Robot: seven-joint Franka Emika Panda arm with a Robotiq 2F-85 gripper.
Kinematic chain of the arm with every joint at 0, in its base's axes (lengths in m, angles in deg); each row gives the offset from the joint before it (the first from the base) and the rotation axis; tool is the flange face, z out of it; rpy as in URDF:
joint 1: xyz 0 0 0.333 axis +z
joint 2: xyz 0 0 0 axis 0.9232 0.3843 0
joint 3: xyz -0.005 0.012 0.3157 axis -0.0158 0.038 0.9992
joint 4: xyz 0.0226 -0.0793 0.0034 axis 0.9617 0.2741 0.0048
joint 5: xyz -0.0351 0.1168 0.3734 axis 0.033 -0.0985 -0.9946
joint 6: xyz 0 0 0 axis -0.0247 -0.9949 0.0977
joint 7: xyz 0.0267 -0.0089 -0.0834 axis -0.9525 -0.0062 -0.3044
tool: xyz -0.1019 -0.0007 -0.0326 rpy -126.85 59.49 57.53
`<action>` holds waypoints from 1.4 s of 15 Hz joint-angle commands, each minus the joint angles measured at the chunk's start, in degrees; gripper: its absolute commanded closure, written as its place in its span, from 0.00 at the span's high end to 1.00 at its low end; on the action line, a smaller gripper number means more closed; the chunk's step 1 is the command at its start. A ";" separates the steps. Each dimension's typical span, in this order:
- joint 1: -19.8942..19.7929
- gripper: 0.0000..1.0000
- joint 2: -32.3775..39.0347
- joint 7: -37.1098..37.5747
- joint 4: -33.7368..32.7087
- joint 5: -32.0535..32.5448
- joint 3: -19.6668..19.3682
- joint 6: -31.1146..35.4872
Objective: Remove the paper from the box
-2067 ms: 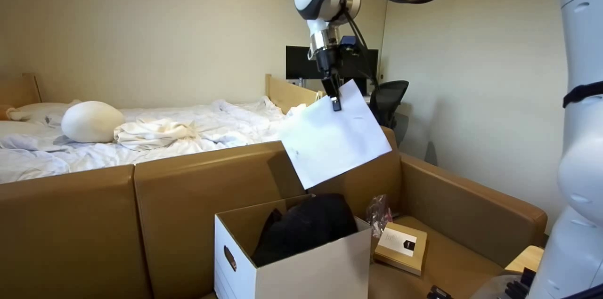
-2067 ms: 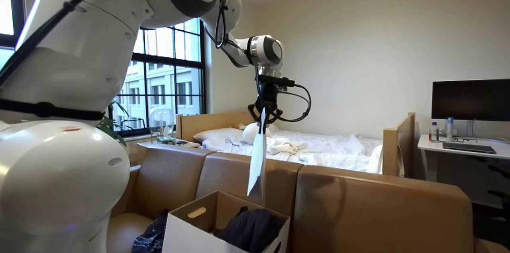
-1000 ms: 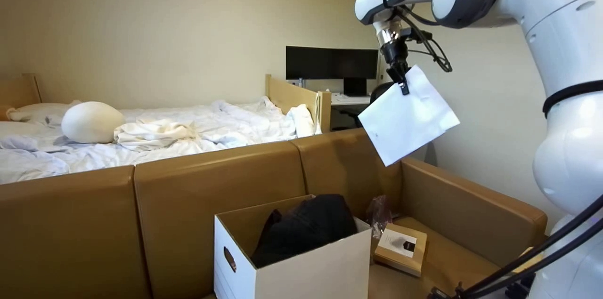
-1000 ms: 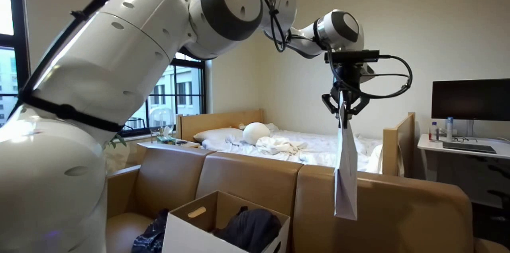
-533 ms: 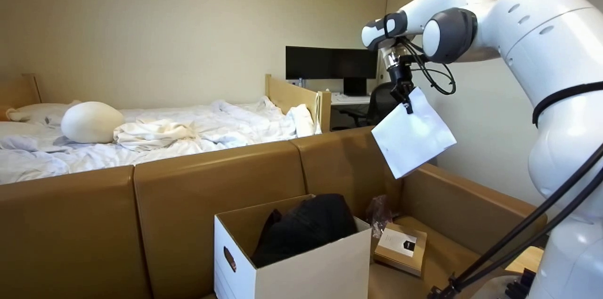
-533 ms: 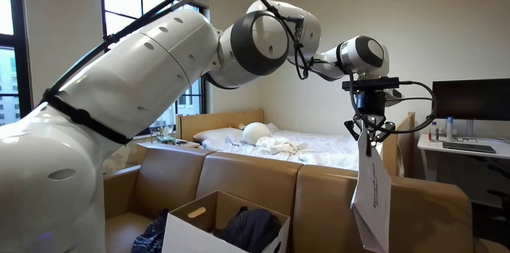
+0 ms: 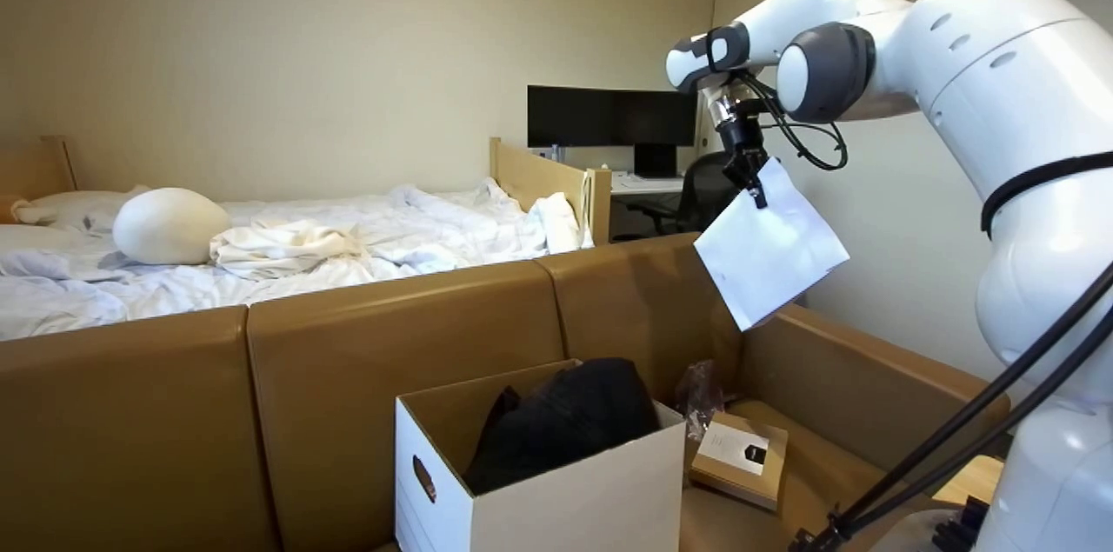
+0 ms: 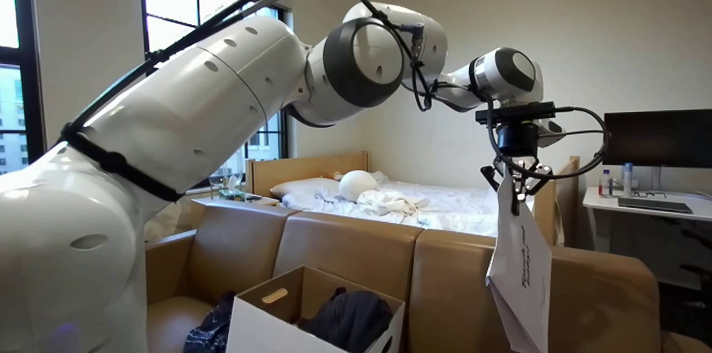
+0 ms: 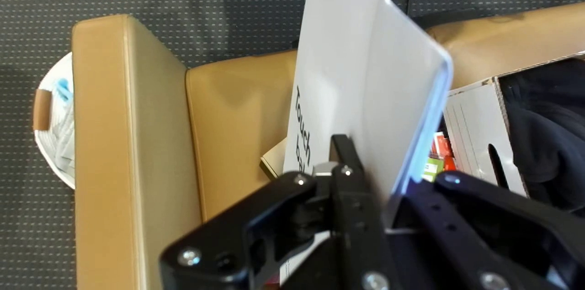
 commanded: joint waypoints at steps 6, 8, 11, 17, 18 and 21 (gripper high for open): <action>-2.44 0.04 8.79 2.16 -6.28 4.23 -1.31 -7.74; -3.02 0.04 13.90 1.64 -11.37 3.93 -3.14 -11.47; -3.62 0.03 19.55 -1.69 -16.67 5.42 -4.71 -14.48; -7.01 0.03 22.26 -5.75 -21.84 9.37 -3.33 -16.10; -6.32 0.05 24.30 -2.94 -22.77 8.81 -3.04 -15.12; -7.50 0.05 24.06 -3.90 -24.41 8.71 -2.88 -15.95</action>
